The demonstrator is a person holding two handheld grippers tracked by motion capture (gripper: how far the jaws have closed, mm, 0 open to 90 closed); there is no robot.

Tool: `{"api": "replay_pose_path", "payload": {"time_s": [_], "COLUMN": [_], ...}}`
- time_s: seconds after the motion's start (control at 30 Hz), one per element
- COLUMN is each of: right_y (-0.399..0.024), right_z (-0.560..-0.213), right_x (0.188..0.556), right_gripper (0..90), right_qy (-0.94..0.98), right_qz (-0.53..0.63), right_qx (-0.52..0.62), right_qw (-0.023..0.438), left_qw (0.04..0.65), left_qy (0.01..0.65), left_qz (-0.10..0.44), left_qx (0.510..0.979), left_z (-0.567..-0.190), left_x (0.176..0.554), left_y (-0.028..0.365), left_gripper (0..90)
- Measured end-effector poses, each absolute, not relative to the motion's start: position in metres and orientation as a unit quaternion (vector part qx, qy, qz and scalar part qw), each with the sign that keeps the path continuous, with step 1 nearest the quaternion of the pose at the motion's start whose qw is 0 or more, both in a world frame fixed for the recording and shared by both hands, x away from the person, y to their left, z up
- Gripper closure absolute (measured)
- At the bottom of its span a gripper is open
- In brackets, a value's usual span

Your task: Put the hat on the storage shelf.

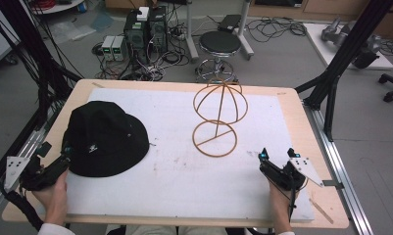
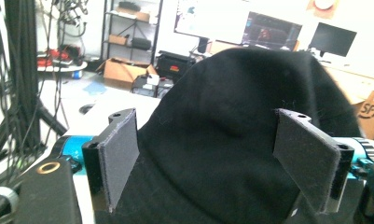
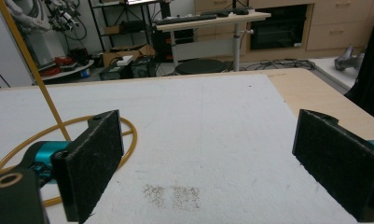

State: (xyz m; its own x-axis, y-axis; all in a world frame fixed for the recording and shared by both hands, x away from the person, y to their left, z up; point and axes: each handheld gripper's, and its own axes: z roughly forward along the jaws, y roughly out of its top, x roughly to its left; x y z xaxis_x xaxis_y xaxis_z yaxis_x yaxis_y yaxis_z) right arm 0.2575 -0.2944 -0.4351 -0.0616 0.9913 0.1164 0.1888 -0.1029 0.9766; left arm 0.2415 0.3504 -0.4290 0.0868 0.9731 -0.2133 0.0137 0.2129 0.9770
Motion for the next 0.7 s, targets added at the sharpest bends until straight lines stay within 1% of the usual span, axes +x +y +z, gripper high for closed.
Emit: {"api": "replay_pose_path", "payload": {"time_s": [0.07,0.13,0.2,0.27,0.37,0.47,0.5,0.6,0.7], "right_y": [-0.295,-0.294,-0.294,-0.294,-0.294,-0.294,-0.295,-0.294,-0.294], "right_z": [-0.435,-0.435,-0.435,-0.435,-0.435,-0.436,-0.436,-0.436,-0.436], "right_x": [0.258,0.258,0.258,0.258,0.258,0.258,0.258,0.257,0.257], "right_gripper": [7.9,7.9,7.9,7.9,7.9,7.9,7.9,7.9,7.9], "right_qy": [0.535,0.535,0.535,0.535,0.535,0.538,0.538,0.539,0.539], "right_qz": [0.496,0.496,0.496,0.496,0.496,0.494,0.493,0.492,0.492], "right_qx": [0.552,0.554,0.554,0.554,0.554,0.554,0.554,0.552,0.552], "right_qw": [0.404,0.401,0.4,0.4,0.4,0.4,0.401,0.403,0.402], "left_qw": [0.575,0.589,0.589,0.586,0.573,0.567,0.558,0.554,0.559], "left_qy": [0.524,0.521,0.521,0.518,0.511,0.507,0.504,0.501,0.502], "left_qz": [0.419,0.402,0.402,0.403,0.403,0.406,0.406,0.406,0.391], "left_qx": [0.468,0.468,0.469,0.476,0.497,0.506,0.519,0.527,0.531], "left_z": [-0.425,-0.421,-0.42,-0.418,-0.413,-0.409,-0.405,-0.403,-0.4], "left_x": [0.242,0.244,0.245,0.246,0.25,0.252,0.255,0.257,0.26], "left_y": [0.349,0.348,0.348,0.347,0.344,0.341,0.339,0.336,0.334], "left_gripper": [22.9,23.4,23.4,23.4,23.0,22.5,22.5,22.5,22.6]}}
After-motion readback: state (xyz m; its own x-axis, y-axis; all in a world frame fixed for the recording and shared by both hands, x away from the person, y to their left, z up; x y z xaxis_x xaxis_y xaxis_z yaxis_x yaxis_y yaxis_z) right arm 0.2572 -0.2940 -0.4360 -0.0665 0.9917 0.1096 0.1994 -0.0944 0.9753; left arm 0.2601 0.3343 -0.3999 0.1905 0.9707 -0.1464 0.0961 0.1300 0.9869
